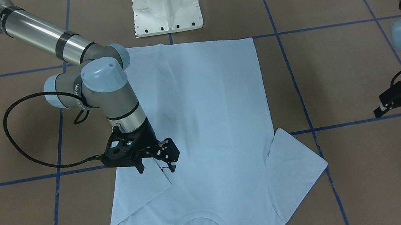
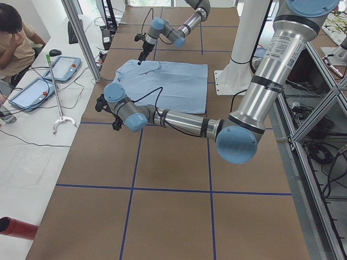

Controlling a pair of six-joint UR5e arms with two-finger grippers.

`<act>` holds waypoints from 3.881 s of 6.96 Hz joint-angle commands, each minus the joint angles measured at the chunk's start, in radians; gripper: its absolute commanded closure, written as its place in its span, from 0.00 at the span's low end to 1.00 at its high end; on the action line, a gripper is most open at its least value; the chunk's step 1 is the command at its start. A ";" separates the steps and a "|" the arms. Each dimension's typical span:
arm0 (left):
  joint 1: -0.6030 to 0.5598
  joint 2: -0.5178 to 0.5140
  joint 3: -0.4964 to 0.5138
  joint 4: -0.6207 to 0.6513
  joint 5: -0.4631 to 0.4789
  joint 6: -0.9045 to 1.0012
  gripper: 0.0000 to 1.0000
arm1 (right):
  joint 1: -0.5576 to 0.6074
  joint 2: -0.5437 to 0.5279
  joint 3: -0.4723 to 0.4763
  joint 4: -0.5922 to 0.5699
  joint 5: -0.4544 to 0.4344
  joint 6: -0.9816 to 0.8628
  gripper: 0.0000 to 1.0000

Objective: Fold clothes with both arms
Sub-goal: 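Reach the left gripper to the other sleeve while the right gripper releases, then fold the sleeve nearest the left gripper inward across the shirt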

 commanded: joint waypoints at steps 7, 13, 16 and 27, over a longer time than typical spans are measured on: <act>0.216 -0.189 0.323 -0.216 0.296 -0.298 0.39 | 0.038 -0.258 0.218 0.091 0.080 -0.043 0.00; 0.245 -0.218 0.369 -0.230 0.316 -0.326 1.00 | 0.036 -0.255 0.180 0.111 0.087 -0.055 0.00; 0.250 -0.330 0.346 -0.227 0.305 -0.476 1.00 | 0.039 -0.256 0.177 0.111 0.117 -0.066 0.00; 0.441 -0.207 -0.108 -0.216 0.371 -0.781 0.20 | -0.086 -0.300 0.484 -0.128 0.134 0.270 0.00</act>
